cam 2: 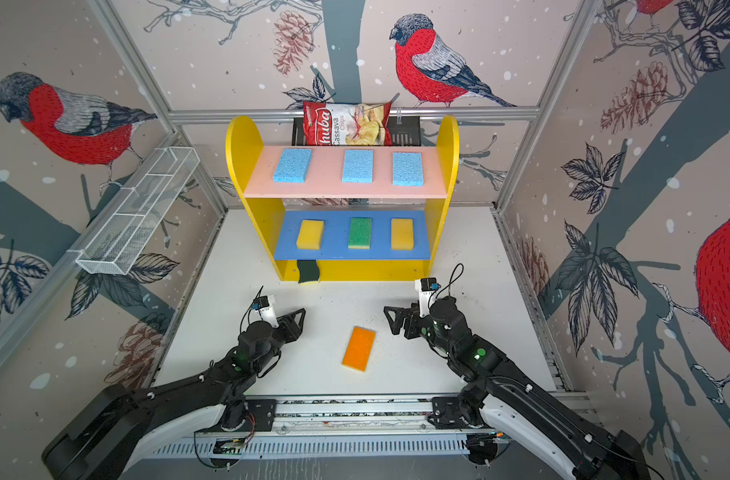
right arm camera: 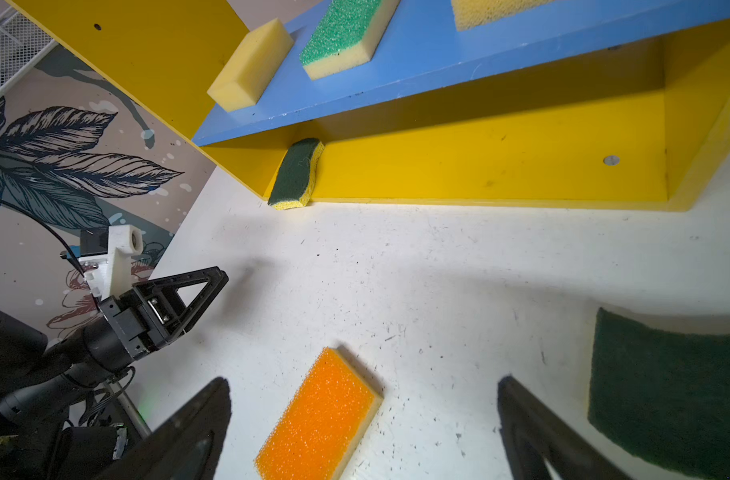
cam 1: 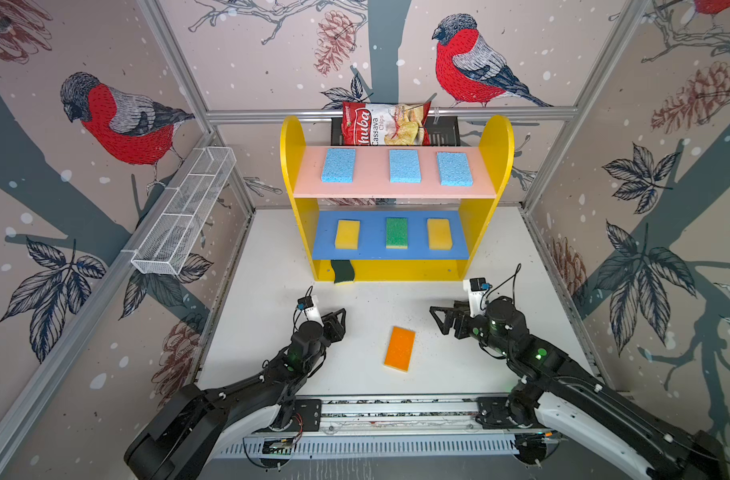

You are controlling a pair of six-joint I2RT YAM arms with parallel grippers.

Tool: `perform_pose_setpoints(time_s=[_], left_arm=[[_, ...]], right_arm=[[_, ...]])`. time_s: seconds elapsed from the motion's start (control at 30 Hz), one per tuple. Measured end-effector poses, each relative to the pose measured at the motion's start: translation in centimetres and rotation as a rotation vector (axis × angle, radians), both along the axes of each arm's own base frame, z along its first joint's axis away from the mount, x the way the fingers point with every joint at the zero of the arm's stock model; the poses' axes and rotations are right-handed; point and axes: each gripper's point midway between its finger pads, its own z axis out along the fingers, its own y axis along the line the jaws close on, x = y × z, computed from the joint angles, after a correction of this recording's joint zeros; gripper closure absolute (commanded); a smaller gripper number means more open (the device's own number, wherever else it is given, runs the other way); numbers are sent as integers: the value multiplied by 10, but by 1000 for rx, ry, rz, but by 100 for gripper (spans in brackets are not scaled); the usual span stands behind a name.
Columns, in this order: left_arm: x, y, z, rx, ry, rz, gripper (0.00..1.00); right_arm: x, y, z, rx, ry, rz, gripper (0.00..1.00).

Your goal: Place and organize the cleaning sponges onto the shelf

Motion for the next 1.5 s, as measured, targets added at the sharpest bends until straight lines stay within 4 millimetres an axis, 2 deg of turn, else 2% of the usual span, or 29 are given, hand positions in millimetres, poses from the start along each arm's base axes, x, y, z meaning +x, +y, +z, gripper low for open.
perform_pose_setpoints(time_s=[0.13, 0.47, 0.9, 1.03, 1.27, 1.5], left_arm=[[7, -2, 3, -69, -2, 13, 54], [11, -11, -9, -129, 41, -13, 62], [29, -5, -20, -256, 51, 38, 70], [28, -1, -42, -290, 118, 50, 73], [31, 1, -40, -336, 113, 58, 72], [34, -2, -47, -384, 154, 67, 72]], right_arm=[[0, 1, -2, -4, 6, 4, 1], [0, 1, -5, -15, 12, 6, 0], [0, 1, -5, -27, -1, 14, 0], [0, 1, -5, -31, -5, 11, 0], [2, -2, -5, -35, -10, -2, 0], [2, -3, -10, -47, -2, -8, 0]])
